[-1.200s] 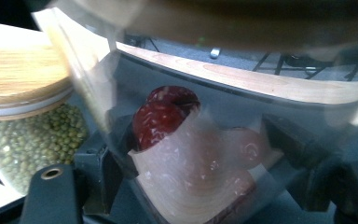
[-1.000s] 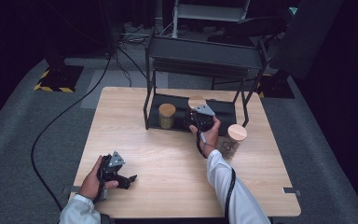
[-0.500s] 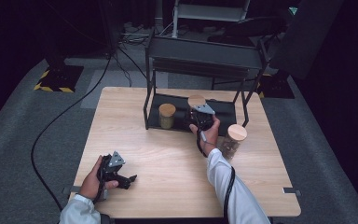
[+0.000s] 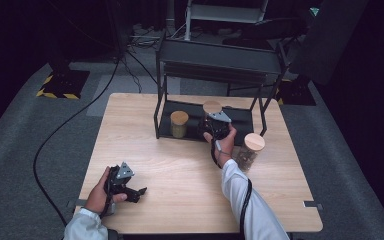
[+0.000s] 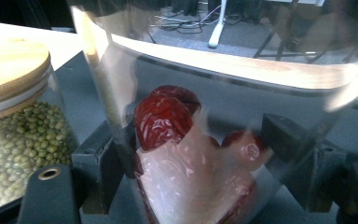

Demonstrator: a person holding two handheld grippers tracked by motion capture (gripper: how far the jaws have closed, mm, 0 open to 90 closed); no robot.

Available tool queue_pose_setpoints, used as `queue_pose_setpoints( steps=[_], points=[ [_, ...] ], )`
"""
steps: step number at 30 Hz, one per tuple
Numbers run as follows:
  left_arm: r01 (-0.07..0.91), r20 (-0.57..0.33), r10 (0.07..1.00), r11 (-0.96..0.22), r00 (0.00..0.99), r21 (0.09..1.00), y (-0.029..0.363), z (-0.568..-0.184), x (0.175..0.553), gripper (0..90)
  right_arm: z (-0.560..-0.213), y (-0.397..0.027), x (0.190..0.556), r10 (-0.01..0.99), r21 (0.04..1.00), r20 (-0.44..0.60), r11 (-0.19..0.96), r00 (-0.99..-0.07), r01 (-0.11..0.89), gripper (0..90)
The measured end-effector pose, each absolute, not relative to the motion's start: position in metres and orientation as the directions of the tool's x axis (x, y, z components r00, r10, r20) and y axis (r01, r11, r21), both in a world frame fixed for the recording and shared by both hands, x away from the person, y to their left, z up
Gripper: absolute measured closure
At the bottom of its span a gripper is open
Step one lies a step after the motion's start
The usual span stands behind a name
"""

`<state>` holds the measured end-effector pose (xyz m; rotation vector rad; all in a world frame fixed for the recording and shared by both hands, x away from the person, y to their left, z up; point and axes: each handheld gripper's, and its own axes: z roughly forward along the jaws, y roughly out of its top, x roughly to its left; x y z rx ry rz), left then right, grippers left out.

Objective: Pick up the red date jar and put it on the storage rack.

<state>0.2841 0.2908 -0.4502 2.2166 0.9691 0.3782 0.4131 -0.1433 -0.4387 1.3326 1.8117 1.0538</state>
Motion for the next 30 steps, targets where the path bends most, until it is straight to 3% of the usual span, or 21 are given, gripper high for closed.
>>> queue_pose_setpoints(
  steps=[10, 16, 30],
  points=[
    [0.536, -0.006, 0.733, -0.492, 0.68, 0.687, 0.2908, -0.4502, 0.2841, 0.2, -0.4395, -0.1437, 0.4164, 0.958, 0.871, -0.038, 0.17, -0.283, 0.46, 19.3],
    [0.535, -0.005, 0.732, -0.493, 0.681, 0.686, 0.2908, -0.4501, 0.2841, 0.2, -0.4405, -0.139, 0.416, 0.958, 0.867, -0.062, 0.191, -0.281, 0.461, 8.6],
    [0.535, -0.005, 0.732, -0.492, 0.681, 0.687, 0.2909, -0.4501, 0.2842, 0.2, -0.4409, -0.141, 0.4126, 0.935, 0.854, -0.104, 0.258, -0.339, 0.451, 4.3]
  ],
)
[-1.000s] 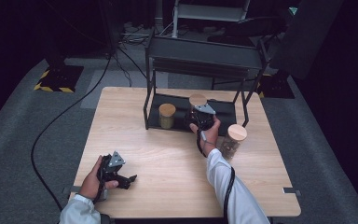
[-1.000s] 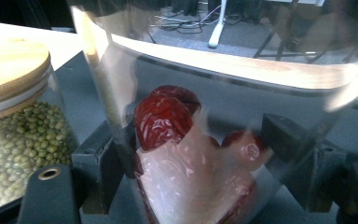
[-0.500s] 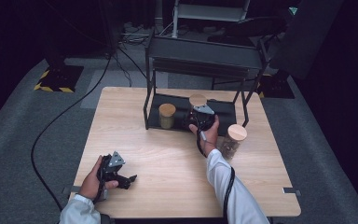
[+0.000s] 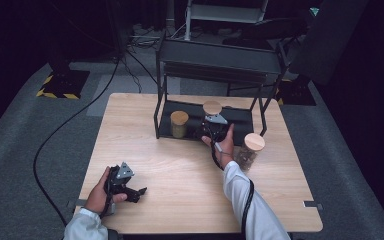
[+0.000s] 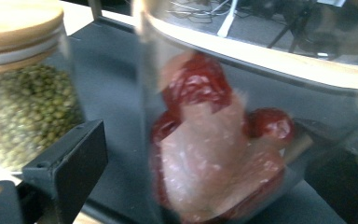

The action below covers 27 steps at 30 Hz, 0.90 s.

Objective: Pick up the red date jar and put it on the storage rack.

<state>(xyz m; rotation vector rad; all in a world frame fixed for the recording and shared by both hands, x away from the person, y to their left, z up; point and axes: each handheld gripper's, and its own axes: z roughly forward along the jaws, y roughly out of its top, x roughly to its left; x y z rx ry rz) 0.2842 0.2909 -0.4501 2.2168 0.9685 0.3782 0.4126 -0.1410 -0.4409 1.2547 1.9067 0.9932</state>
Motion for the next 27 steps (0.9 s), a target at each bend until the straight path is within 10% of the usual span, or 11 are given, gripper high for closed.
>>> queue_pose_setpoints(
  steps=[27],
  points=[
    [0.535, -0.006, 0.732, -0.492, 0.681, 0.687, 0.291, -0.45, 0.284, 0.2, -0.443, -0.153, 0.369, 0.877, 0.841, -0.169, 0.366, -0.449, 0.399, 3.5]
  ],
)
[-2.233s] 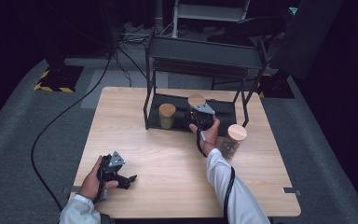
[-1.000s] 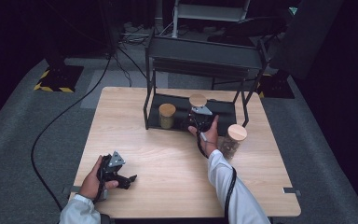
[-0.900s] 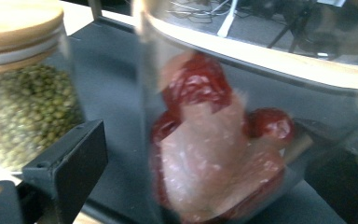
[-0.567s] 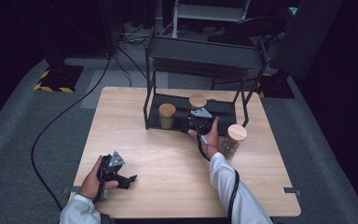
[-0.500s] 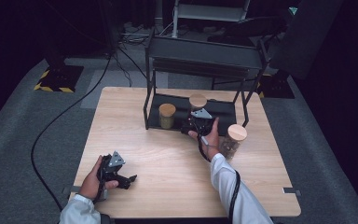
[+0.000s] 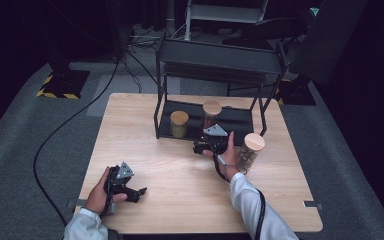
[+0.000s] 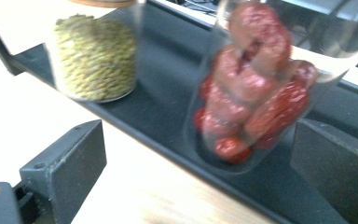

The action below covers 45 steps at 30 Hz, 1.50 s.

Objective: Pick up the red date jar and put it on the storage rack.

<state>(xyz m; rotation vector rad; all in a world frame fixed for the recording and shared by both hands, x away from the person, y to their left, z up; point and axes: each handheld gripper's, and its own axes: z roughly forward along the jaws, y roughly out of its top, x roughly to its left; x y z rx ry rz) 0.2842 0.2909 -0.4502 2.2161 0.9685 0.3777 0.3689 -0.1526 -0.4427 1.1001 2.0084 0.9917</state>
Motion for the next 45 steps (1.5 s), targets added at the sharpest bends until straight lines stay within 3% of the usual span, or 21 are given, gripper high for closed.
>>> queue_pose_setpoints(
  steps=[15, 26, 45],
  points=[
    [0.535, -0.006, 0.732, -0.492, 0.681, 0.687, 0.291, -0.45, 0.284, 0.2, -0.431, -0.166, 0.337, 0.766, 0.809, -0.243, 0.499, -0.595, 0.312, 3.5],
    [0.535, -0.006, 0.732, -0.492, 0.681, 0.687, 0.291, -0.45, 0.284, 0.2, -0.429, -0.197, 0.313, 0.713, 0.806, -0.245, 0.526, -0.657, 0.271, 3.5],
    [0.536, -0.007, 0.733, -0.491, 0.681, 0.687, 0.291, -0.45, 0.284, 0.2, -0.434, -0.235, 0.279, 0.674, 0.788, -0.291, 0.571, -0.679, 0.23, 3.5]
  ],
)
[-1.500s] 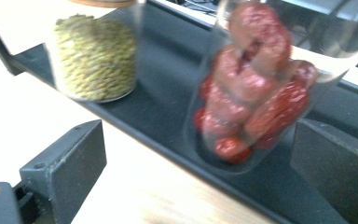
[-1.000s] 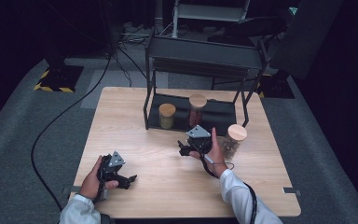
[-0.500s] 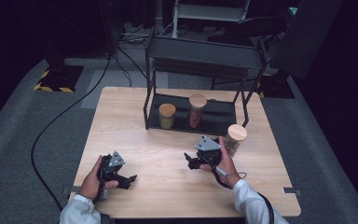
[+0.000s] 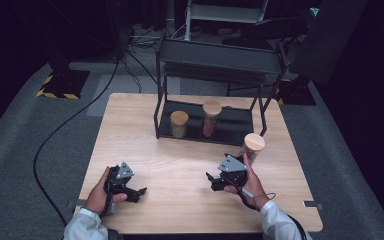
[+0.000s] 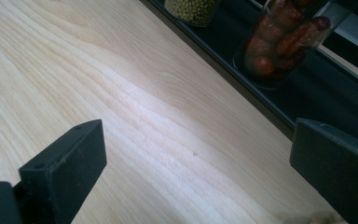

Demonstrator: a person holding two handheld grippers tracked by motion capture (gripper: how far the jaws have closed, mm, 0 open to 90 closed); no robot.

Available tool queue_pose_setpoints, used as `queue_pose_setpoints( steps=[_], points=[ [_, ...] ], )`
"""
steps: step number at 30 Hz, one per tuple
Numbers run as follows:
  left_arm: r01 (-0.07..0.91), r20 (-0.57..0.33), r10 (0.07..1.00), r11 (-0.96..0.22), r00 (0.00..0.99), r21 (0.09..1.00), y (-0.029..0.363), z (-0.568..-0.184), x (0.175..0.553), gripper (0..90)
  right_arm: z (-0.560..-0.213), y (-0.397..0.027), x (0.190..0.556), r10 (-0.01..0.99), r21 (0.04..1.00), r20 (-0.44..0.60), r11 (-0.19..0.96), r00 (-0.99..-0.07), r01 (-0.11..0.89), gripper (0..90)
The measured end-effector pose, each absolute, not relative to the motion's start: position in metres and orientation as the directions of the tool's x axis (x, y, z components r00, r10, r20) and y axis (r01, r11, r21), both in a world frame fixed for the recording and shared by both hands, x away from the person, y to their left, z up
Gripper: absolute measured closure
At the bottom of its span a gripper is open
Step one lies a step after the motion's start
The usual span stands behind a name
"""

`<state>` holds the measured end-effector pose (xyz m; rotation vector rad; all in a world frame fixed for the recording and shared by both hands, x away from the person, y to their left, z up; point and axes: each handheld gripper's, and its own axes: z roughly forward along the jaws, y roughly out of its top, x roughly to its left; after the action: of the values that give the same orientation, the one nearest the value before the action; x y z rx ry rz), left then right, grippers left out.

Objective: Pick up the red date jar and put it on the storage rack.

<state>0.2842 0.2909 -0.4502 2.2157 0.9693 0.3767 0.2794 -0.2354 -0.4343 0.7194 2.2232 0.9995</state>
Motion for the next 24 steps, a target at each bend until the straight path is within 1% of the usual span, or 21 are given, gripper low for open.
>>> queue_pose_setpoints(
  steps=[5, 8, 10, 13, 24],
  points=[
    [0.535, -0.006, 0.732, -0.492, 0.681, 0.687, 0.291, -0.45, 0.284, 0.2, -0.437, -0.246, 0.274, 0.66, 0.779, -0.294, 0.585, -0.692, 0.227, 3.5],
    [0.536, -0.007, 0.733, -0.491, 0.68, 0.687, 0.291, -0.45, 0.284, 0.2, -0.442, -0.25, 0.269, 0.655, 0.771, -0.314, 0.598, -0.688, 0.219, 3.5],
    [0.535, -0.006, 0.732, -0.492, 0.681, 0.687, 0.291, -0.45, 0.284, 0.2, -0.443, -0.255, 0.269, 0.66, 0.773, -0.29, 0.589, -0.693, 0.237, 3.5],
    [0.536, -0.007, 0.733, -0.491, 0.681, 0.687, 0.291, -0.45, 0.284, 0.2, -0.446, -0.26, 0.266, 0.654, 0.76, -0.304, 0.605, -0.693, 0.238, 3.5],
    [0.536, -0.007, 0.733, -0.491, 0.681, 0.687, 0.291, -0.45, 0.284, 0.2, -0.451, -0.276, 0.258, 0.641, 0.729, -0.299, 0.632, -0.707, 0.265, 3.5]
  ],
)
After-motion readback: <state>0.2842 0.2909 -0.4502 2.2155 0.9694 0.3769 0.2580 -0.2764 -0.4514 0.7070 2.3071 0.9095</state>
